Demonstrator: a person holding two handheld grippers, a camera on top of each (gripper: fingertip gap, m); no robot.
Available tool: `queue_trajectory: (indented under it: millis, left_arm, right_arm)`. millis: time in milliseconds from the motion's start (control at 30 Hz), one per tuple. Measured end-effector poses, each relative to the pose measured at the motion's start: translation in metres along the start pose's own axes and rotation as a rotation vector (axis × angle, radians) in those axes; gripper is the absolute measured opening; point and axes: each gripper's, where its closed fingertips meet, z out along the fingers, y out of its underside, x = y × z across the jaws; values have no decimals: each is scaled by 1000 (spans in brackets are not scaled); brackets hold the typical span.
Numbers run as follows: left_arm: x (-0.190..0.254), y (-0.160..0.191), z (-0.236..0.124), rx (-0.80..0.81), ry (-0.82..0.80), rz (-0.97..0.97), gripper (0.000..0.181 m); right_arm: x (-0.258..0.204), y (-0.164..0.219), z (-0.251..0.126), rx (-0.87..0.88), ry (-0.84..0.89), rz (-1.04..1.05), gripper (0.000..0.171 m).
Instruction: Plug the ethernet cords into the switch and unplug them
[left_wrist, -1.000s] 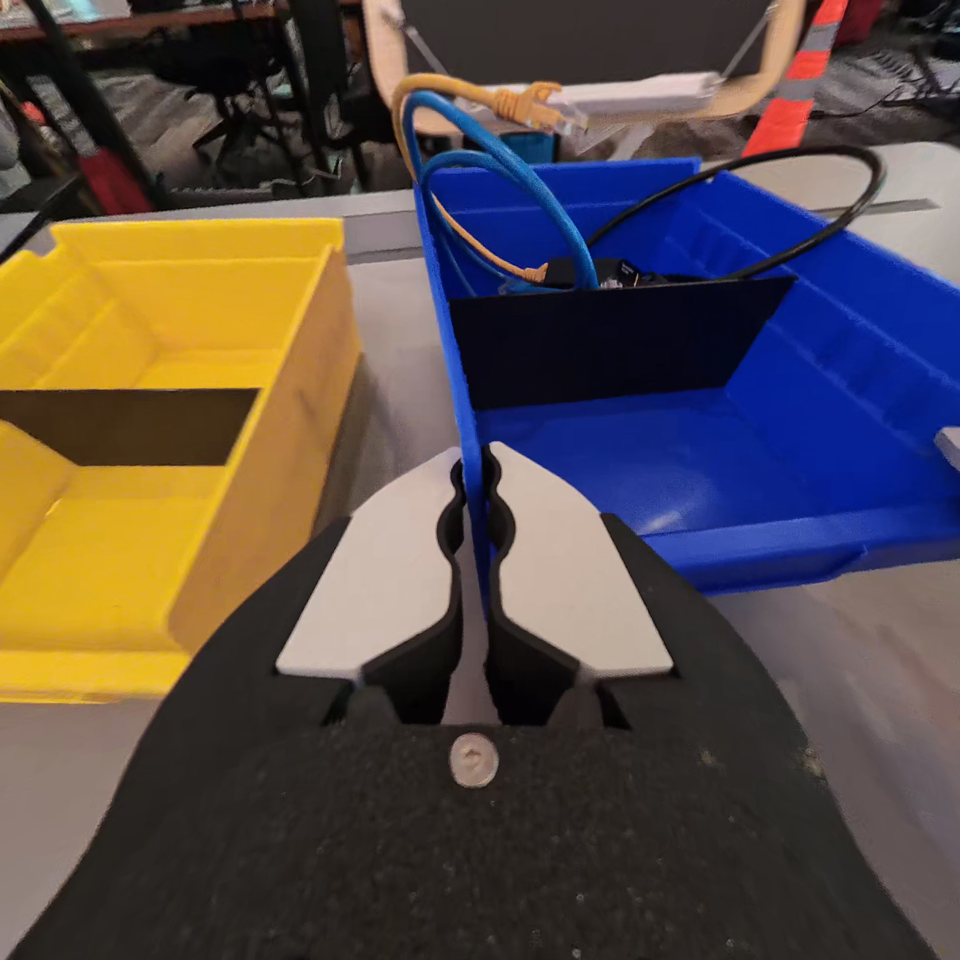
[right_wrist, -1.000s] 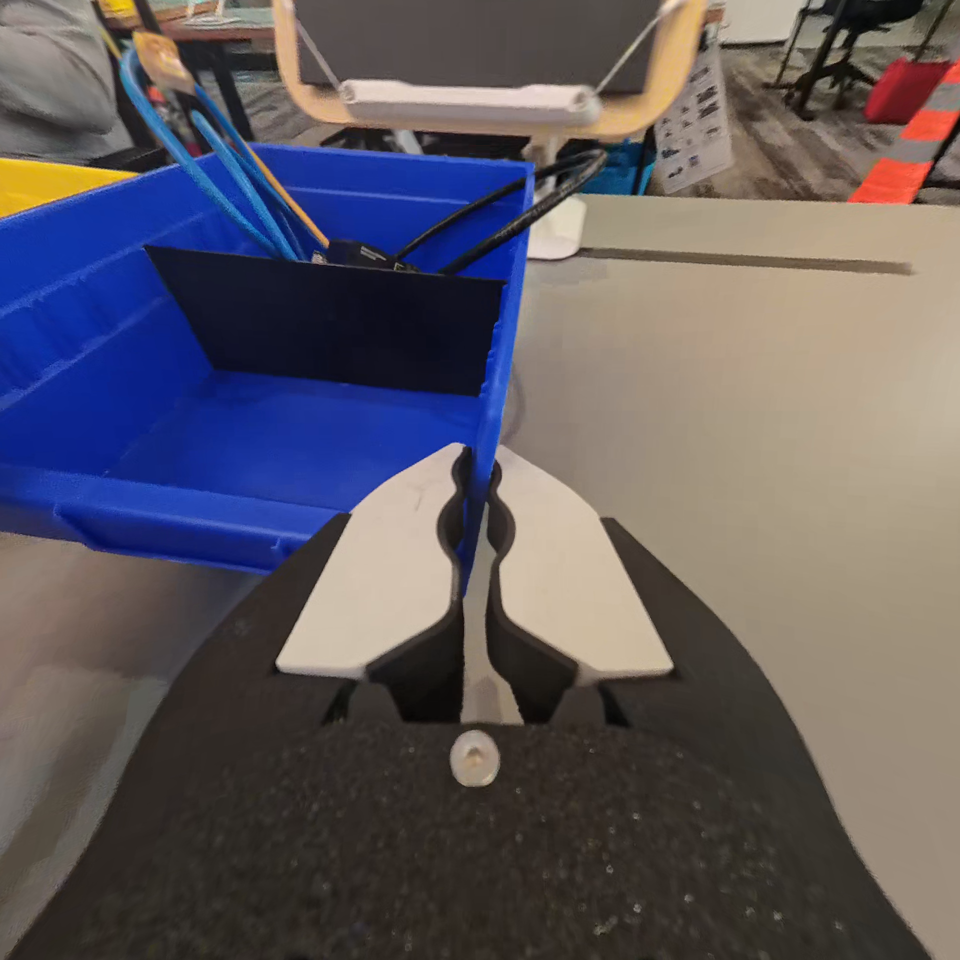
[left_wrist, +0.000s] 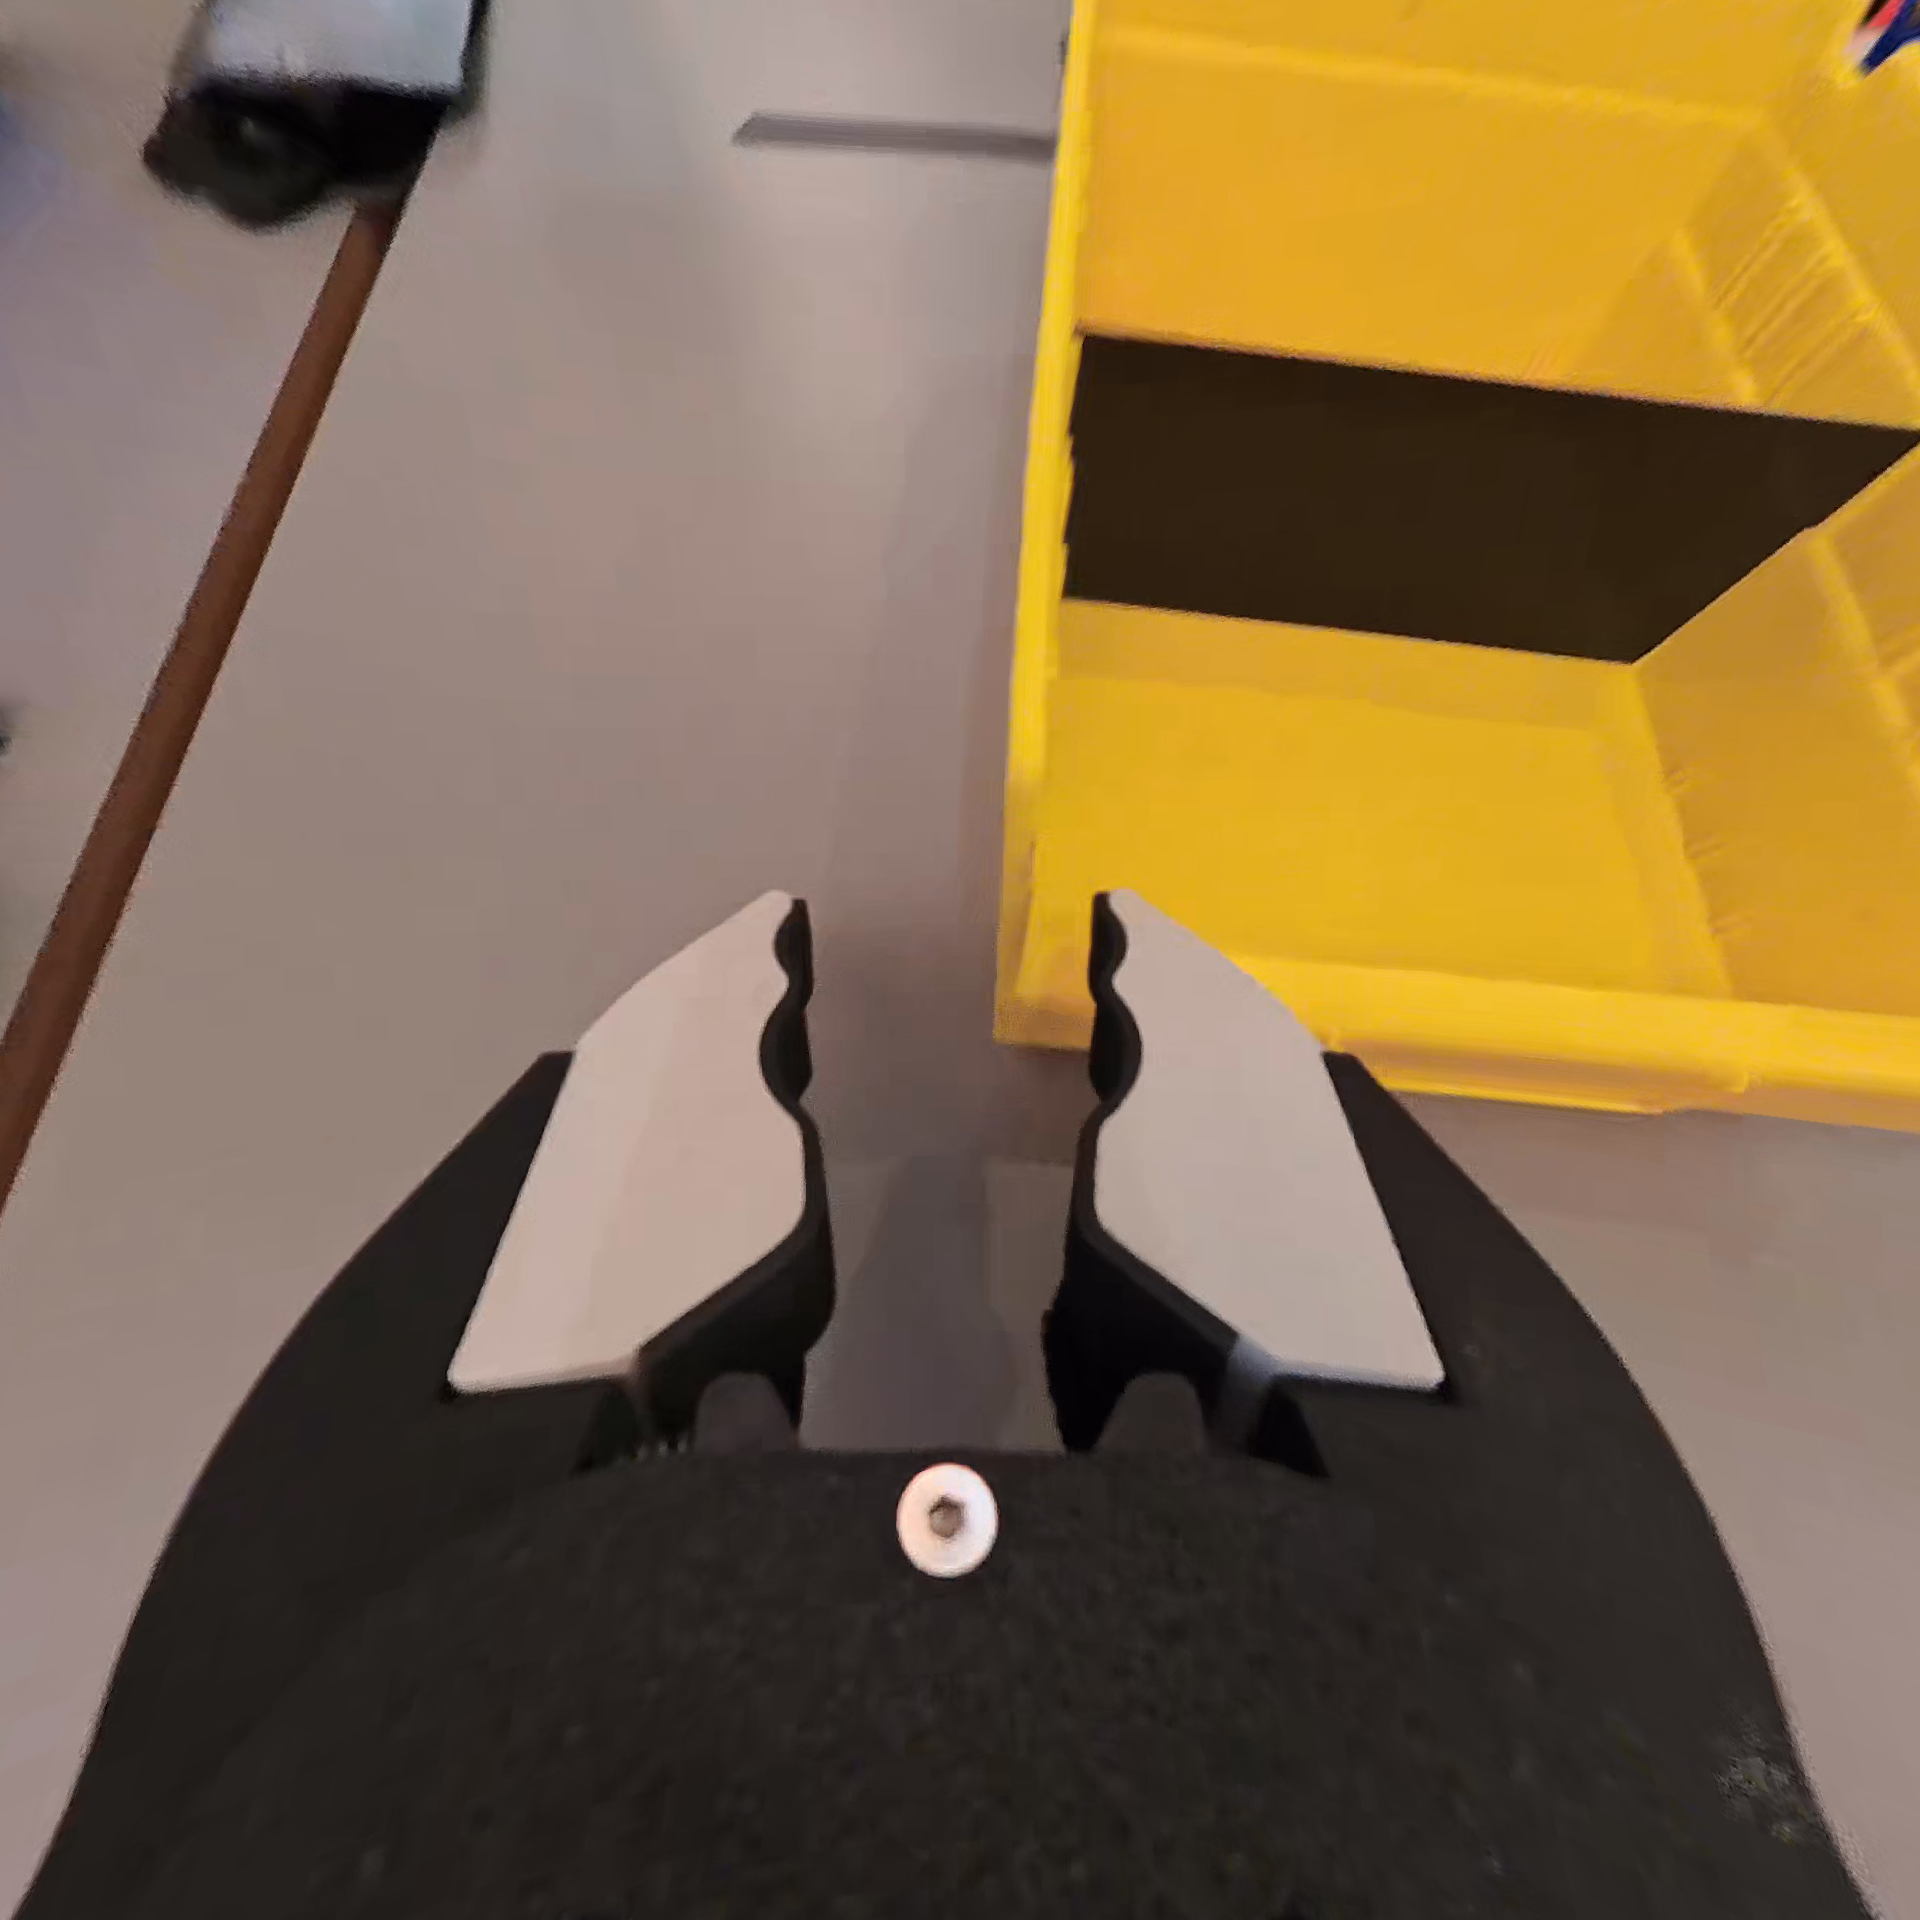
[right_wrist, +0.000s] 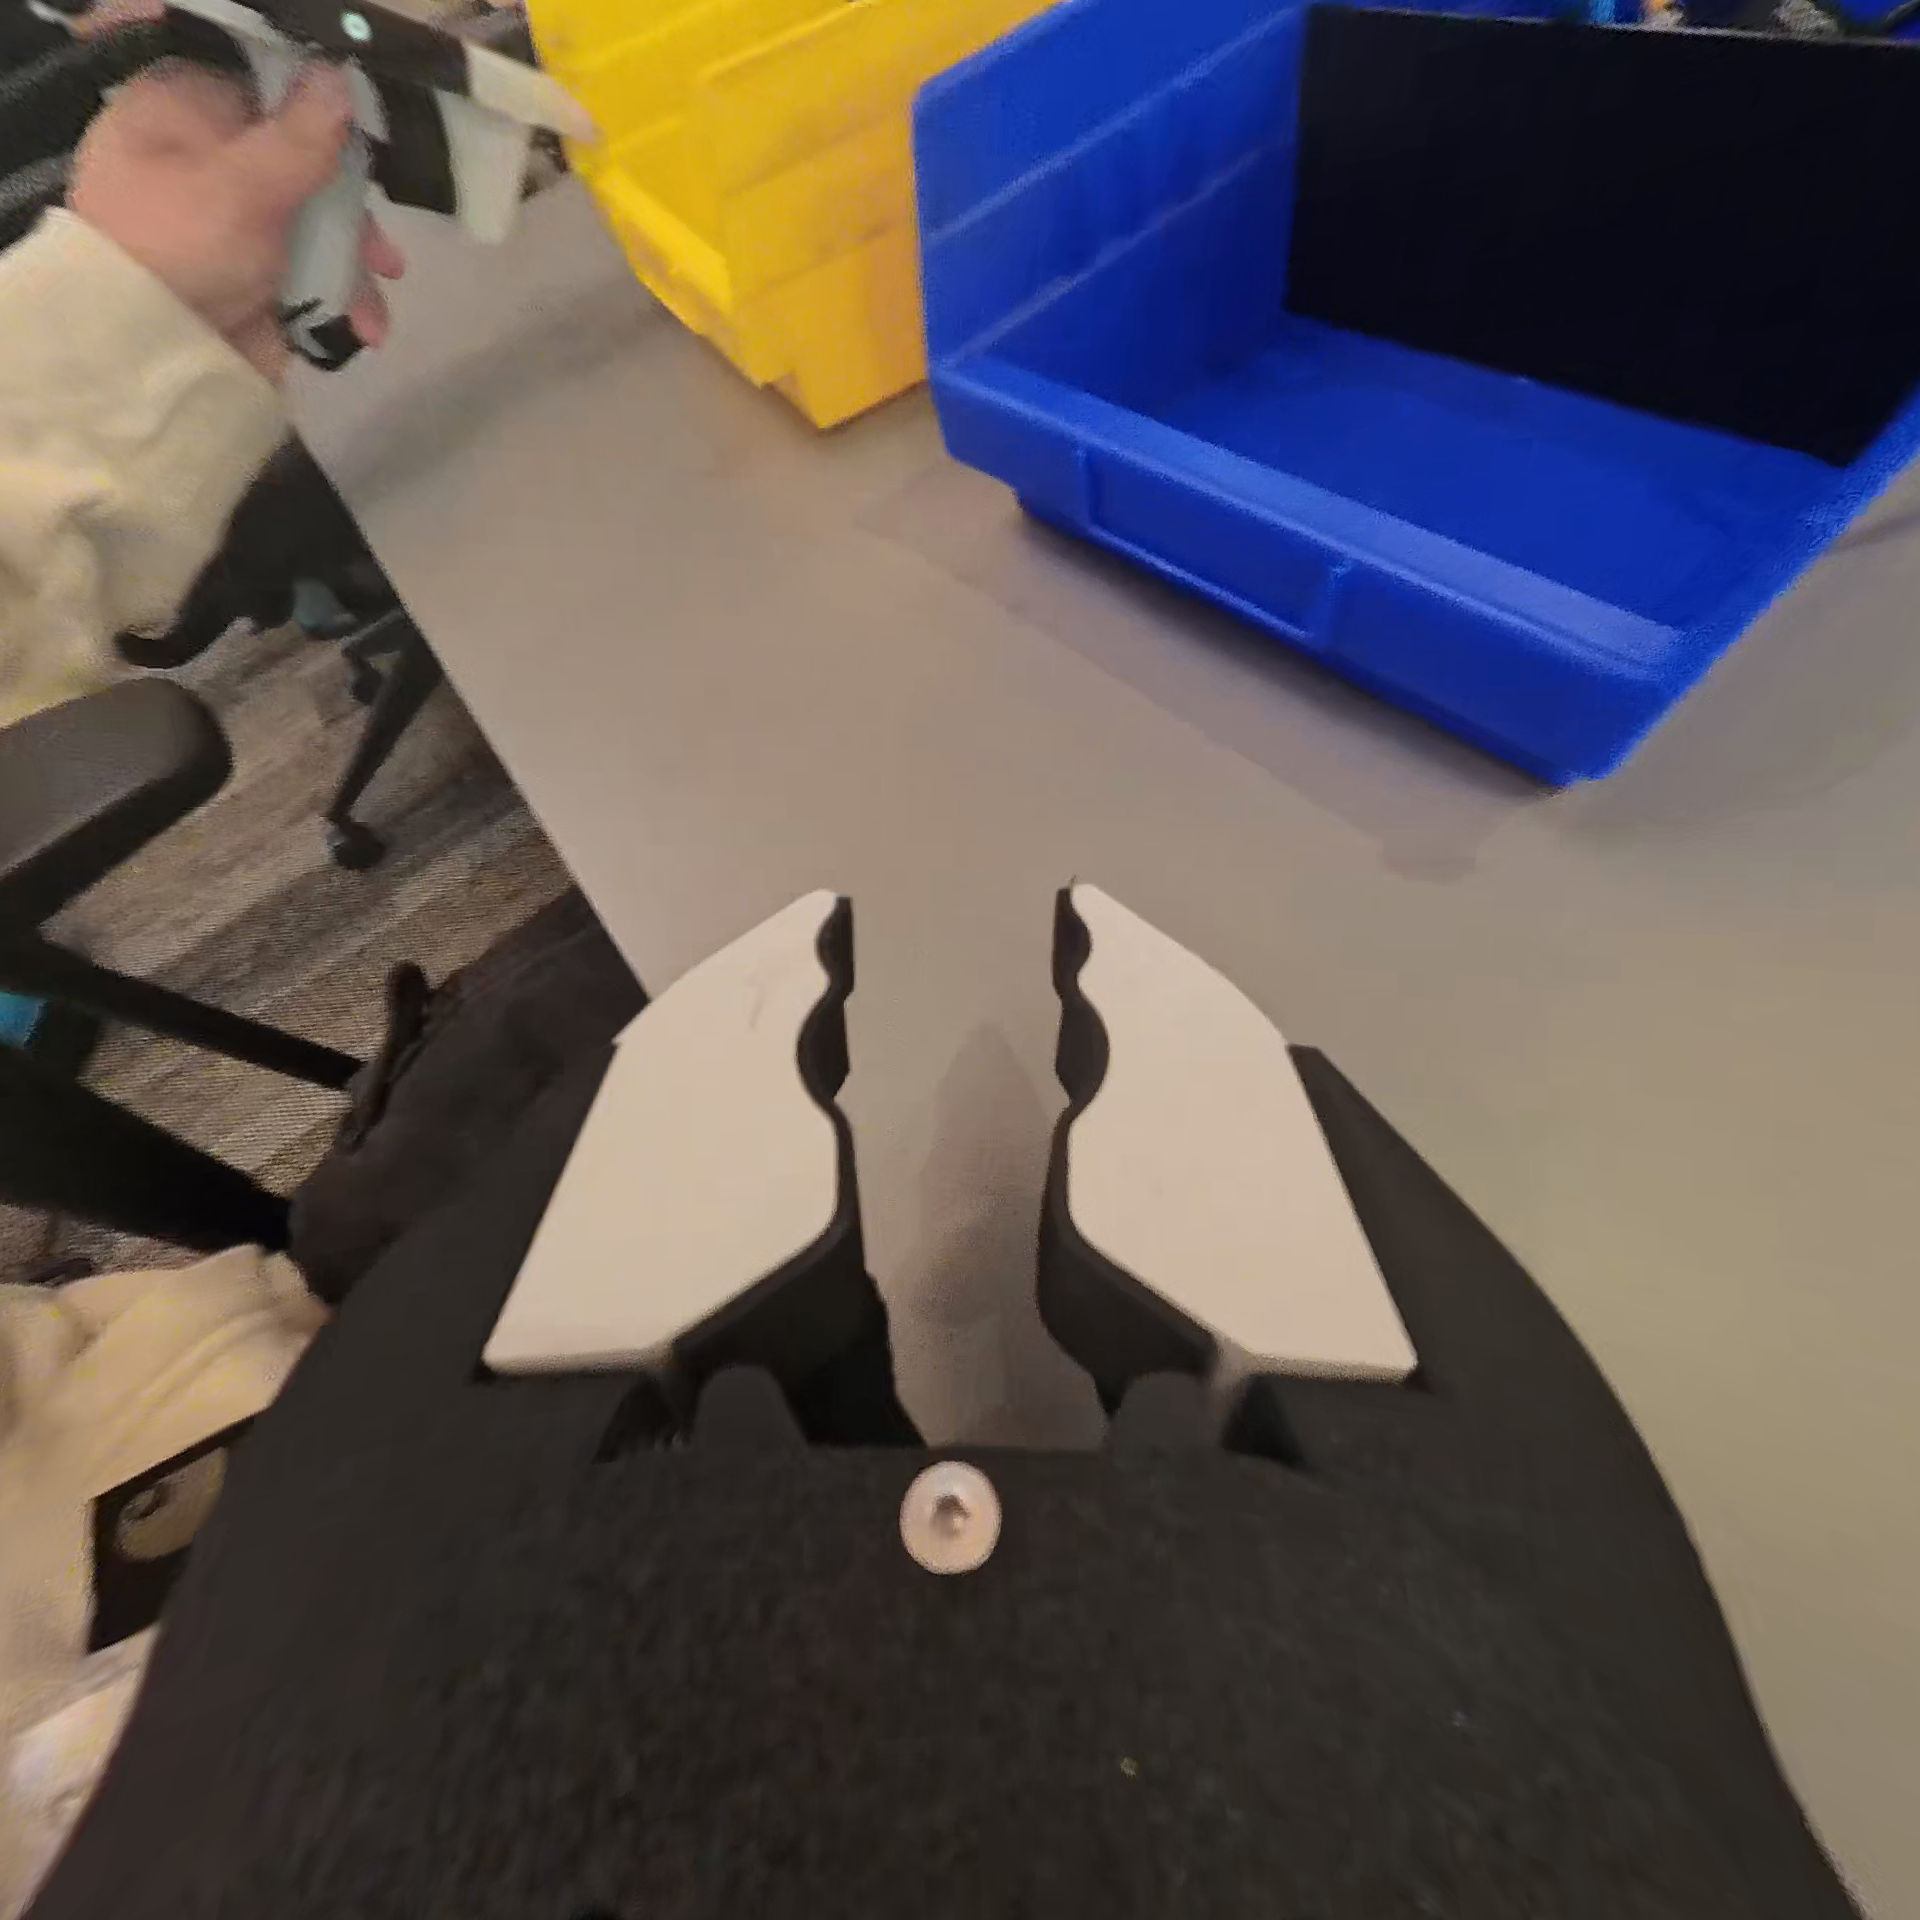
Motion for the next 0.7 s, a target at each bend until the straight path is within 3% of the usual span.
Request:
queue_trajectory:
  millis: [133, 233, 333, 500, 700]
  left_arm:
    - [13, -19, -15, 135, 25, 25, 44]
    - [4, -37, -12, 237, -26, 1, 26]
    - [13, -29, 11, 144, 82, -35, 2]
    - [20, -19, 5, 138, 79, -67, 2]
    - [47, 17, -43, 83, -16, -49, 4]
  right_arm:
    - [-17, -2, 8, -12, -76, 43, 37]
    - [-23, -7, 18, -8, -95, 28, 34]
    - [-33, -14, 34, -25, -129, 38, 32]
    - [-38, -43, 61, 5, -52, -51, 29]
    - [-47, -82, 121, 49, 120, -127, 30]
